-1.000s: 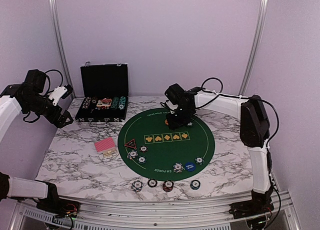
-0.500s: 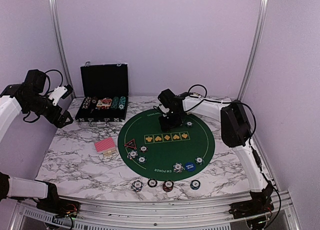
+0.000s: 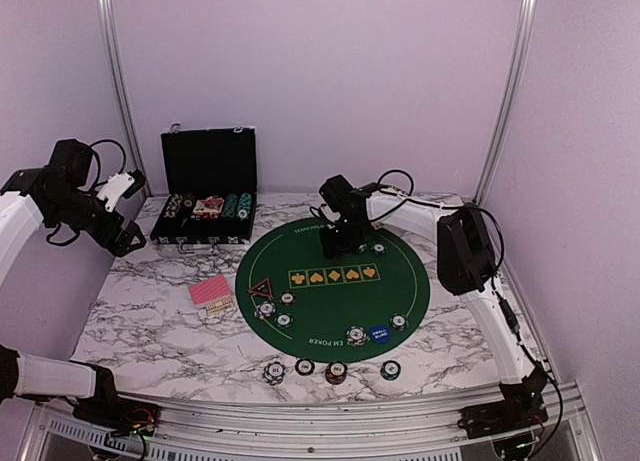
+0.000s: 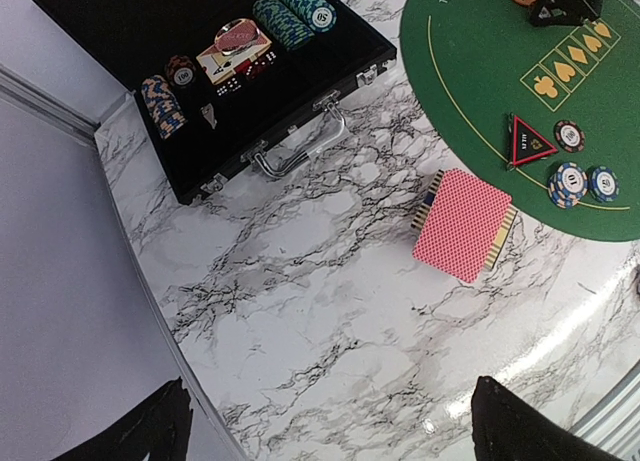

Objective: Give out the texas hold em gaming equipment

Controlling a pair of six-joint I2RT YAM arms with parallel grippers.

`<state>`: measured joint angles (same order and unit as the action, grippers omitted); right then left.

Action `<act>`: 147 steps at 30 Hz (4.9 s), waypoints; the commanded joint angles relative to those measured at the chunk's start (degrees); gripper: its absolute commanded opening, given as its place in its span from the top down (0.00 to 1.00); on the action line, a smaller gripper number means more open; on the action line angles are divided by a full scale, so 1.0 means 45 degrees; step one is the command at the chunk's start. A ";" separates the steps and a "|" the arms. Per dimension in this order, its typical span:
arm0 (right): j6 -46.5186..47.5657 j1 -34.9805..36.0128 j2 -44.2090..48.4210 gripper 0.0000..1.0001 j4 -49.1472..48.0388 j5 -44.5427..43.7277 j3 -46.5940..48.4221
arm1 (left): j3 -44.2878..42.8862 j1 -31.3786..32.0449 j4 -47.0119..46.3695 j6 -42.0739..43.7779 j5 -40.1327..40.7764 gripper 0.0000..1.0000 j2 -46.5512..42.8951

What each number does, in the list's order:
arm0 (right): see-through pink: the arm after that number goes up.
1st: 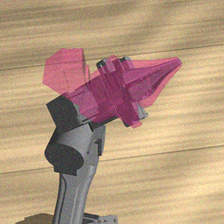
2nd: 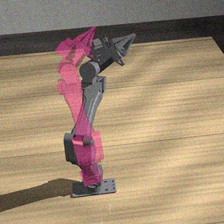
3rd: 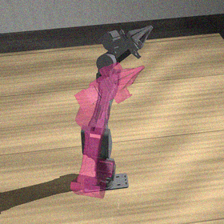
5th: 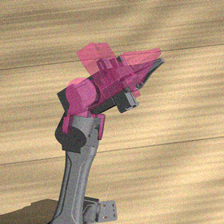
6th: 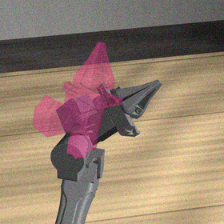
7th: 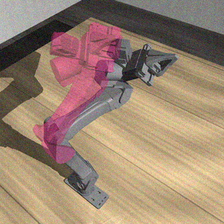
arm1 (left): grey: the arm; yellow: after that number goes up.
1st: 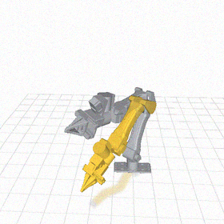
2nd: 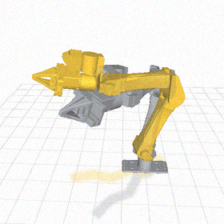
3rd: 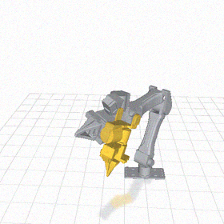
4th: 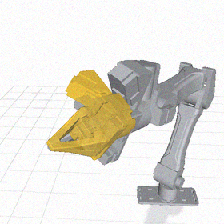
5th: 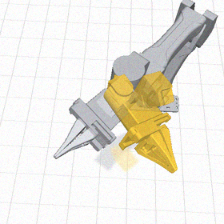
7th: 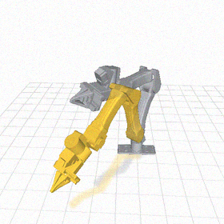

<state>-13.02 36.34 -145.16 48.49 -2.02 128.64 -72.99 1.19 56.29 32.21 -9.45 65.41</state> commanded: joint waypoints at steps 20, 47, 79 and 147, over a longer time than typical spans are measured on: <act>0.0138 0.0145 0.0334 0.38 0.0044 -0.0370 0.0043 | -0.0220 0.0041 0.0414 0.0092 0.0097 0.01 -0.0192; -0.2300 0.6125 1.0804 0.21 -0.1345 -0.0196 -1.2656 | -0.0207 0.0036 0.0498 0.0002 0.0022 0.01 -0.0316; -0.2772 0.7584 0.9348 0.40 -0.2120 0.0801 -1.3133 | -0.0314 0.0026 0.0538 -0.0066 0.0028 0.01 -0.0277; -0.0980 -0.0868 1.2397 0.80 -0.2705 -0.0193 -1.6246 | -0.0353 0.0028 0.0554 0.0102 0.0033 0.01 -0.0257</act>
<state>-18.61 34.22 -89.45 41.17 -3.95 56.10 -73.34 1.19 57.17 32.27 -8.95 64.60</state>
